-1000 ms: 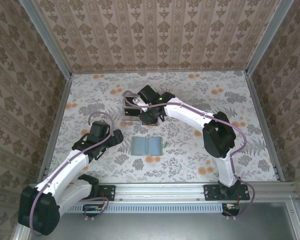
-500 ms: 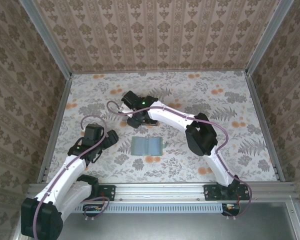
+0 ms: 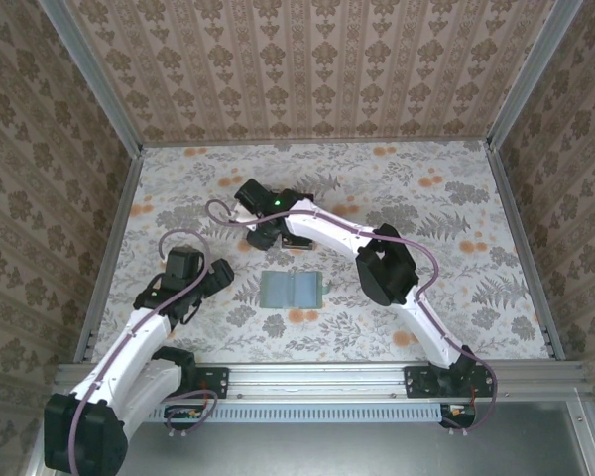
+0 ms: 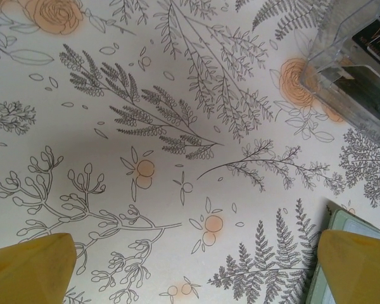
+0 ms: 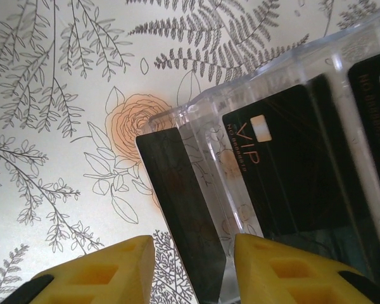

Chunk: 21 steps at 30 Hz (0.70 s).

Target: Put the credit cards into the card holder

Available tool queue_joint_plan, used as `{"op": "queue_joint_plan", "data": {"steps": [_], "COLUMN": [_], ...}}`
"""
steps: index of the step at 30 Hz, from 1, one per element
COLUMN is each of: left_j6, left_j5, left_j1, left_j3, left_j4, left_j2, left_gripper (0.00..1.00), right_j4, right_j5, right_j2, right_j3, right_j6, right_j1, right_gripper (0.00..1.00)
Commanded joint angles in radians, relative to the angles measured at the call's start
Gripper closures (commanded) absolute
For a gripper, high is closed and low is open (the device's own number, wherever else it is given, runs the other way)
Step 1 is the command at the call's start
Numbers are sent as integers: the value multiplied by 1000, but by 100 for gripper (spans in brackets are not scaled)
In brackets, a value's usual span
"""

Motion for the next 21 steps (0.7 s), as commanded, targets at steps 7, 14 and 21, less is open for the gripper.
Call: {"op": "queue_joint_plan", "data": {"steps": [7,14,21], "left_j6": [-15,-21,-23], "left_j5": [22,28,35], "left_j1": [12,12,11], "left_j3": [-20,-33,-40], "left_j4": [-1,10,17], "left_j2": [-1,-2,-2], "left_gripper": [0,0,0], "right_j4": [-15,-8,-12], "right_j5": [58,61,68], "right_j2": [51,50,55], "right_j3": [33,37,46], "right_j6": [-31,-40,-75], "right_j1": [11,12,22], "right_gripper": [66,78,89]}}
